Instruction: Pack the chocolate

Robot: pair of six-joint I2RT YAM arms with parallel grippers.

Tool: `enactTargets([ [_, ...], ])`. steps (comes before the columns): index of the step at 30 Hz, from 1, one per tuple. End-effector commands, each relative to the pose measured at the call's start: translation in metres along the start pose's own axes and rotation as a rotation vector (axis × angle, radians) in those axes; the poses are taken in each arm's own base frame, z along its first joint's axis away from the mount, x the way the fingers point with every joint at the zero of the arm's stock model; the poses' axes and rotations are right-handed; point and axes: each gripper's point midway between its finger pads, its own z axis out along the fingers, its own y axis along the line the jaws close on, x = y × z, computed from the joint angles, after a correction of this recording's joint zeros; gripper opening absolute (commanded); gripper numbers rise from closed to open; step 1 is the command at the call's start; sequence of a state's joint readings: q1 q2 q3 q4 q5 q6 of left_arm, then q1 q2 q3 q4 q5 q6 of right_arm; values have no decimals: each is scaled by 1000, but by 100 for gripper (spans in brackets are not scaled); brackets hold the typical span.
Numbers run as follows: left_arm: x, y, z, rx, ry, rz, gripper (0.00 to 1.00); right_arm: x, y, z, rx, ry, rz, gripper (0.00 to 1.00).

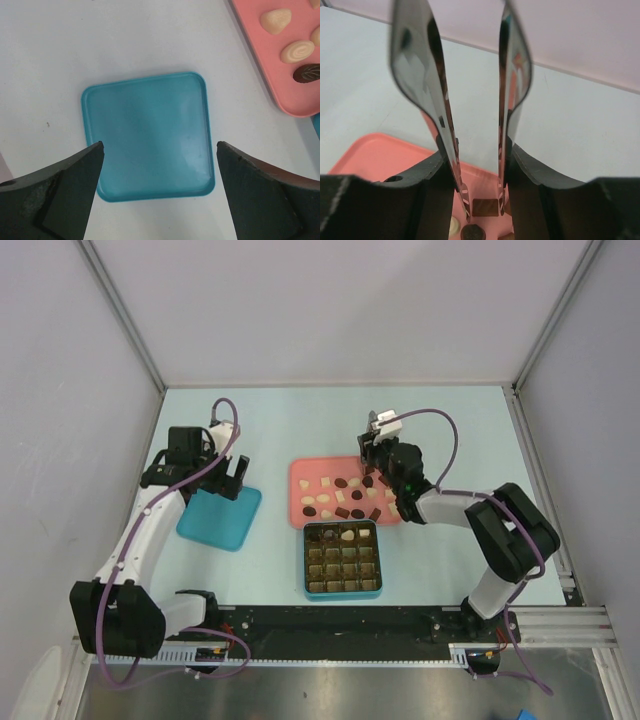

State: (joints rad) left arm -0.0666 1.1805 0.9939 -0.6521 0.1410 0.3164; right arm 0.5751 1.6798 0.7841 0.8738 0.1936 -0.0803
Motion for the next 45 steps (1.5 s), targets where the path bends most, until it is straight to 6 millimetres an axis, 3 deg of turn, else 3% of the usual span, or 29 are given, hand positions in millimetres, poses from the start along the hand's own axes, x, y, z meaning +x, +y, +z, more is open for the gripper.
enactTargets([
  [1, -13, 8, -2, -25, -38, 17, 100, -38, -6, 13, 20, -123, 23, 47],
  [19, -14, 10, -3, -34, -37, 22, 100, -10, -5, 21, 16, -63, 28, 50],
  [27, -15, 10, -3, -33, -39, 24, 100, -7, -3, 20, 10, -47, 31, 43],
  [37, -16, 9, -5, -29, -43, 21, 100, -37, 1, 17, -27, -110, 35, 34],
  [41, -16, 10, -6, -34, -43, 23, 100, -68, 13, 11, -60, -174, 24, 33],
  [45, -15, 9, -6, -34, -43, 21, 100, -107, 34, -7, -106, -239, -1, 32],
])
